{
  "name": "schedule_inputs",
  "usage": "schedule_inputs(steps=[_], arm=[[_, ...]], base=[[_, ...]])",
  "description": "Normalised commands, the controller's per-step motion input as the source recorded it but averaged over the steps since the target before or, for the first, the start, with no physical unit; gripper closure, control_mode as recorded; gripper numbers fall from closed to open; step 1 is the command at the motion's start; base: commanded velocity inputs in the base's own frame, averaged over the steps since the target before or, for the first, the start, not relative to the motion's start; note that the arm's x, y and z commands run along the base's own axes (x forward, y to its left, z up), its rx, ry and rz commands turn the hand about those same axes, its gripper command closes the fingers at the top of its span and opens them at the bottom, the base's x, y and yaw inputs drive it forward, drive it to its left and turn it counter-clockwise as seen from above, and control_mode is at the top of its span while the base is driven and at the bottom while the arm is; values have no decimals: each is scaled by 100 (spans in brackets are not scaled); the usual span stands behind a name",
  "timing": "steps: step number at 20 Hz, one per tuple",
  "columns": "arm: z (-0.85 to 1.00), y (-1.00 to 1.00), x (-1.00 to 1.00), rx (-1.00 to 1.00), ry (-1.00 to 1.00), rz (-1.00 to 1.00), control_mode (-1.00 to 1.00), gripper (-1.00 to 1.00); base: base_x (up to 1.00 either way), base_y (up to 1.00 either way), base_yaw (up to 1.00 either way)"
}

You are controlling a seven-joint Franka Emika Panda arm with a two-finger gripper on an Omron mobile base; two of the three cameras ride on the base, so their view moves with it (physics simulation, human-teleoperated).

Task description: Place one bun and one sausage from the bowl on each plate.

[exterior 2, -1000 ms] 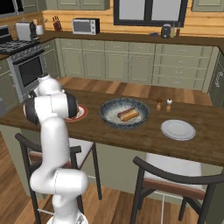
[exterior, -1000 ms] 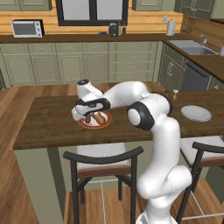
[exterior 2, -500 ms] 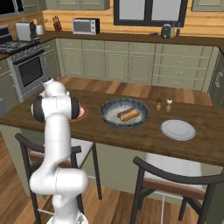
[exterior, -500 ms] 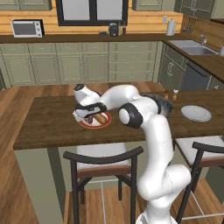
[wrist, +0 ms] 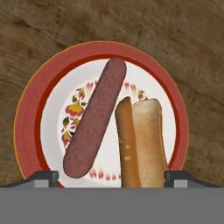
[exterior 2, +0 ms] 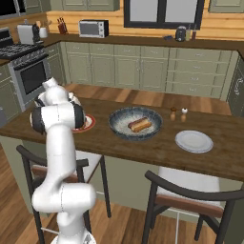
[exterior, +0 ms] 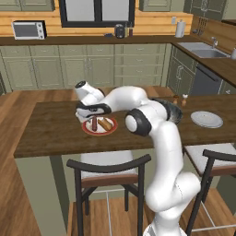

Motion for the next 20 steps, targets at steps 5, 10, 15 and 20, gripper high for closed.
schedule_inputs(steps=[5, 10, 15, 20], arm=[[75, -96, -99, 15, -27, 0, -100, -100], [49, -100, -100, 20, -27, 0, -100, -100], [78, -100, -94, 15, -19, -1, -100, -100], [88, -100, -35, 14, -2, -18, -100, -100]], base=[[0, 0, 0], [0, 0, 0], [0, 0, 0], [0, 0, 0]])
